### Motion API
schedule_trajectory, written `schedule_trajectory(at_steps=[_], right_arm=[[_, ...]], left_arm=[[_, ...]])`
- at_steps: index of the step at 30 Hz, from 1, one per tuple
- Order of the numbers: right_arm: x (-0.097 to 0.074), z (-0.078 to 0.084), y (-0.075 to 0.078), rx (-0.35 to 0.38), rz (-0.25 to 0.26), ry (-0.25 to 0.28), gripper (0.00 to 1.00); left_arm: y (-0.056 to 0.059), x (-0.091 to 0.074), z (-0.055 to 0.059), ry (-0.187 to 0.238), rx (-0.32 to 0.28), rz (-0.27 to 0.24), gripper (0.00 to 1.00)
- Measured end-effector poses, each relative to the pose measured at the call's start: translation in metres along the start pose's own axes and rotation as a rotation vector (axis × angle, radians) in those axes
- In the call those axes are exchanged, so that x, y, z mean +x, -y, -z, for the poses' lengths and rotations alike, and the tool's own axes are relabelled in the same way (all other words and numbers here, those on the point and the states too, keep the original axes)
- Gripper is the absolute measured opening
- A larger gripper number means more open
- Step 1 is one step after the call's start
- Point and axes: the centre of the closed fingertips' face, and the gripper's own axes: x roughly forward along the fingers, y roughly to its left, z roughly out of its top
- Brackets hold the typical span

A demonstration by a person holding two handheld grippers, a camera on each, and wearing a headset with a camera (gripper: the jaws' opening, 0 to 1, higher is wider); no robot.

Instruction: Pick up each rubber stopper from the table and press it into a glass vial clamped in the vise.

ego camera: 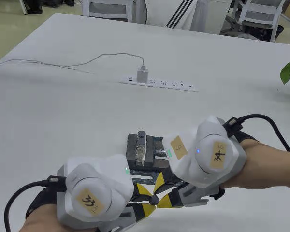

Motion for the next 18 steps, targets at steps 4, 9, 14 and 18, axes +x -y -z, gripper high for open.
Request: schedule_trajectory(at_steps=[4, 9, 14, 18], right_arm=[[-0.0001, -0.0005, -0.0003, 0.021, -0.004, 0.015, 0.06], [-0.0017, -0.0012, -0.0006, 0.068, -0.011, 0.044, 0.07], [-0.0067, -0.0017, 0.0046, 0.141, 0.014, 0.089, 0.17], [-0.0097, -0.0014, 0.0056, 0.175, 0.018, 0.116, 0.15]], left_arm=[[0.0008, -0.0006, 0.0002, 0.014, -0.023, -0.005, 0.04], [0.0019, -0.0023, -0.0009, 0.033, -0.033, -0.014, 0.04], [-0.0018, -0.0036, -0.0028, 0.046, -0.044, -0.027, 0.04], [-0.0041, -0.0043, -0.0043, 0.052, -0.039, -0.034, 0.04]])
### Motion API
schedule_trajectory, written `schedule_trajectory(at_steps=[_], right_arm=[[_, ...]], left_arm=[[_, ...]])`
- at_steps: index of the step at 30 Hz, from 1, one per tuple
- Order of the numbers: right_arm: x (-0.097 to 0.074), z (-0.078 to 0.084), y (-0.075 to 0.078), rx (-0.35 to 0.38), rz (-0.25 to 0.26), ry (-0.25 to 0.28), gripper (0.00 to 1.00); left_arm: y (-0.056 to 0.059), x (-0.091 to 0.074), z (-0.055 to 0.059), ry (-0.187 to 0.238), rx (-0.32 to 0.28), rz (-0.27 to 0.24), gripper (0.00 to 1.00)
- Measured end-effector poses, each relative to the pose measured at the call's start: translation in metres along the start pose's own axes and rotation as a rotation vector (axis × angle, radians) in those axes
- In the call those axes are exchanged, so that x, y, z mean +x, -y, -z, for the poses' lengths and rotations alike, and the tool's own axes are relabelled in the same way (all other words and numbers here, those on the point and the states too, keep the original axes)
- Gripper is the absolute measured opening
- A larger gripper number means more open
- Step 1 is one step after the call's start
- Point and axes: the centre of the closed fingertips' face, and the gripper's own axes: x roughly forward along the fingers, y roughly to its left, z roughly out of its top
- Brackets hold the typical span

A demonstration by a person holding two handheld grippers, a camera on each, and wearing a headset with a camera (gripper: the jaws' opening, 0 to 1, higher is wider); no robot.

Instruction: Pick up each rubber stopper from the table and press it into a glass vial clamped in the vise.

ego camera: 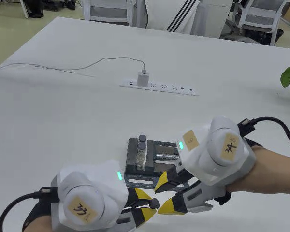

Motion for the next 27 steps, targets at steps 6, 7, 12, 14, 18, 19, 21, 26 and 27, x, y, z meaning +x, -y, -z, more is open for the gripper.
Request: schedule_trajectory(at_steps=[6, 7, 12, 14, 18, 19, 21, 26, 27], right_arm=[[-0.0014, 0.0008, -0.0007, 0.036, -0.001, 0.026, 0.12], [-0.0015, 0.0008, -0.0008, 0.035, 0.000, 0.028, 0.12], [-0.0016, -0.0014, -0.0027, 0.038, -0.005, 0.040, 0.10], [-0.0012, -0.0025, -0.0033, 0.042, -0.009, 0.044, 0.10], [-0.0004, -0.0023, -0.0041, 0.032, -0.013, 0.037, 0.09], [-0.0002, -0.0025, -0.0045, 0.034, -0.015, 0.038, 0.09], [0.0003, -0.0026, -0.0046, 0.031, -0.014, 0.038, 0.10], [0.0015, -0.0020, -0.0048, 0.022, -0.010, 0.030, 0.10], [0.0016, -0.0018, -0.0047, 0.021, -0.009, 0.029, 0.10]], left_arm=[[0.0002, -0.0008, -0.0038, 0.011, 0.018, -0.001, 0.04], [0.0002, -0.0008, -0.0037, 0.010, 0.019, -0.001, 0.04], [0.0015, -0.0006, -0.0043, 0.013, 0.022, 0.002, 0.04], [0.0018, -0.0001, -0.0046, 0.014, 0.024, 0.001, 0.04], [0.0029, 0.0000, -0.0055, 0.018, 0.025, 0.004, 0.04], [0.0030, -0.0002, -0.0062, 0.022, 0.024, 0.004, 0.04], [0.0023, -0.0004, -0.0052, 0.018, 0.028, 0.001, 0.04], [0.0021, 0.0004, -0.0044, 0.016, 0.020, 0.001, 0.04], [0.0021, 0.0005, -0.0044, 0.017, 0.016, 0.000, 0.04]])
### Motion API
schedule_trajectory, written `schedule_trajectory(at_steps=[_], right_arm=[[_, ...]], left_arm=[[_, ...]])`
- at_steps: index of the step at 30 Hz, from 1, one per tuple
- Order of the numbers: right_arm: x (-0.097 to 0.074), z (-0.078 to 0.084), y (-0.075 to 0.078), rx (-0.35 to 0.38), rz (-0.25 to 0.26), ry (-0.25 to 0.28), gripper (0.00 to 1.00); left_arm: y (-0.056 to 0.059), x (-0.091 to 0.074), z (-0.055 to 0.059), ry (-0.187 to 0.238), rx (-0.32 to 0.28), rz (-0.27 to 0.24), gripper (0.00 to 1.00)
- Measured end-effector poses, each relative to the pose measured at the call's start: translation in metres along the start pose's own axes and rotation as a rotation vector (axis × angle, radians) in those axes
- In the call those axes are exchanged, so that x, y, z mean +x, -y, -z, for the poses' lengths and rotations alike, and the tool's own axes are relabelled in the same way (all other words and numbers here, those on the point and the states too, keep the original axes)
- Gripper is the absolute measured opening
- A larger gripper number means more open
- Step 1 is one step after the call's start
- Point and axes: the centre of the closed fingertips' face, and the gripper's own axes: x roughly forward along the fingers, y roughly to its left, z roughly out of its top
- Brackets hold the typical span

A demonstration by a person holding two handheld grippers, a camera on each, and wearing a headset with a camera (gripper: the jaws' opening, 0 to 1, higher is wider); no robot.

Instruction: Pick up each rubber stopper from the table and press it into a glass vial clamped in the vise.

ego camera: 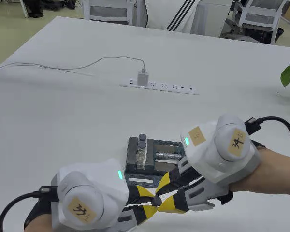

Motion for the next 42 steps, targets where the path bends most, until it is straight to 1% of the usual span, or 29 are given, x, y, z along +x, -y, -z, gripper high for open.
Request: schedule_trajectory(at_steps=[8, 11, 16, 20, 22, 24, 30, 35, 40, 42], right_arm=[[0.000, 0.002, 0.001, -0.028, 0.014, -0.013, 0.08], [-0.001, 0.003, 0.001, -0.033, 0.010, -0.013, 0.08], [-0.004, 0.003, 0.001, -0.032, -0.002, -0.015, 0.07], [-0.007, 0.003, 0.001, -0.033, -0.006, -0.016, 0.07], [-0.008, 0.003, 0.001, -0.027, -0.010, -0.017, 0.07], [-0.009, 0.003, 0.002, -0.026, -0.011, -0.017, 0.07], [-0.010, 0.003, 0.002, -0.033, -0.008, -0.023, 0.06], [-0.010, 0.002, 0.003, -0.030, -0.006, -0.021, 0.06], [-0.009, 0.002, 0.002, -0.029, -0.012, -0.030, 0.06], [-0.009, 0.002, 0.002, -0.034, -0.014, -0.028, 0.06]], left_arm=[[0.002, 0.001, -0.001, 0.007, -0.016, 0.002, 0.04], [0.003, 0.002, -0.001, 0.012, -0.011, 0.003, 0.04], [0.004, 0.002, -0.004, 0.024, 0.029, 0.007, 0.04], [0.003, 0.003, -0.006, 0.032, 0.044, 0.007, 0.04], [0.003, 0.003, -0.007, 0.038, 0.070, 0.011, 0.04], [0.003, 0.003, -0.007, 0.037, 0.078, 0.011, 0.04], [0.002, 0.003, -0.009, 0.041, 0.075, 0.011, 0.04], [0.000, 0.003, -0.009, 0.046, 0.056, 0.006, 0.04], [0.001, 0.002, -0.008, 0.043, 0.048, 0.004, 0.05], [-0.001, 0.002, -0.007, 0.043, 0.045, -0.003, 0.06]])
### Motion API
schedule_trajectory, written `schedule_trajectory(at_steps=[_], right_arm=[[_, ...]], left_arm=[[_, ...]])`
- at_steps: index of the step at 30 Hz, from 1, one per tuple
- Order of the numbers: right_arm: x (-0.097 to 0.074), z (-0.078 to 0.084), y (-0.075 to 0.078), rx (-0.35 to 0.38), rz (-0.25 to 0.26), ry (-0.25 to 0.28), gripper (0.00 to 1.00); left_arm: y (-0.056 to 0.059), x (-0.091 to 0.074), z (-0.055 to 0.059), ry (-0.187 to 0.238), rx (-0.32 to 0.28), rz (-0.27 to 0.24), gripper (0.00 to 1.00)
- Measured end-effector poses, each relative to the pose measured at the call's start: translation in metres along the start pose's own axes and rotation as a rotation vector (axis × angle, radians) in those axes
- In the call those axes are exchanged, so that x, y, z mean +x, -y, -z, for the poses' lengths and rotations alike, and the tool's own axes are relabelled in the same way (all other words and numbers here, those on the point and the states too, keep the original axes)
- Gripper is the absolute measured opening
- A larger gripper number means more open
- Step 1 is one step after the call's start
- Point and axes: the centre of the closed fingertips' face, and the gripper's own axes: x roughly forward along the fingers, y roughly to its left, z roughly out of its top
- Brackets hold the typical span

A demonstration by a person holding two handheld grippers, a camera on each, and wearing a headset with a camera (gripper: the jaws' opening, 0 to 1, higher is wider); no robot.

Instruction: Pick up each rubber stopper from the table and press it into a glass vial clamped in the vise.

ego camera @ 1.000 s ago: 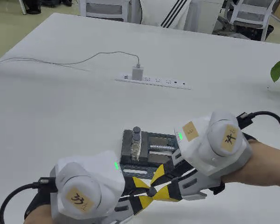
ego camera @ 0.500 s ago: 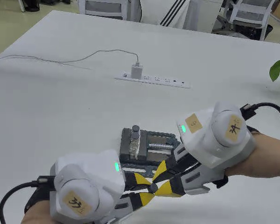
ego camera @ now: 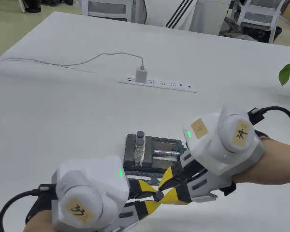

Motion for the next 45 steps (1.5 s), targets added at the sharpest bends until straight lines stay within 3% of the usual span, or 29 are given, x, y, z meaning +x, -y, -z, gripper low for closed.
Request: schedule_trajectory(at_steps=[8, 15, 20, 26, 29, 32, 34, 36, 38, 45], right_arm=[[0.002, -0.002, 0.000, -0.006, 0.001, 0.014, 0.06], [0.006, 0.007, 0.001, -0.001, 0.000, -0.022, 0.06], [0.006, 0.007, 0.003, -0.010, 0.004, -0.018, 0.06], [0.007, 0.005, 0.007, -0.040, 0.007, -0.005, 0.06], [0.009, 0.006, 0.011, -0.013, 0.007, -0.017, 0.06], [0.010, 0.009, 0.014, -0.021, 0.005, -0.027, 0.06], [0.010, 0.012, 0.016, -0.032, 0.007, -0.045, 0.06], [0.009, 0.014, 0.018, -0.049, 0.009, -0.061, 0.06], [0.007, 0.014, 0.021, -0.053, 0.010, -0.065, 0.06], [-0.005, 0.011, 0.048, -0.105, 0.037, -0.112, 0.06]], left_arm=[[-0.007, -0.003, 0.003, 0.004, -0.034, -0.033, 0.21], [-0.016, -0.008, 0.010, 0.000, -0.065, -0.093, 0.36], [-0.027, -0.013, 0.020, -0.010, -0.098, -0.158, 0.58], [-0.039, -0.021, 0.023, 0.012, -0.127, -0.221, 0.78], [-0.046, -0.028, 0.023, 0.037, -0.148, -0.250, 0.86], [-0.050, -0.032, 0.028, 0.021, -0.160, -0.259, 0.95], [-0.056, -0.037, 0.029, 0.022, -0.143, -0.282, 0.93], [-0.058, -0.039, 0.029, 0.033, -0.182, -0.282, 0.97], [-0.061, -0.042, 0.031, 0.023, -0.184, -0.291, 0.98], [-0.068, -0.048, 0.034, 0.017, -0.197, -0.311, 0.99]])
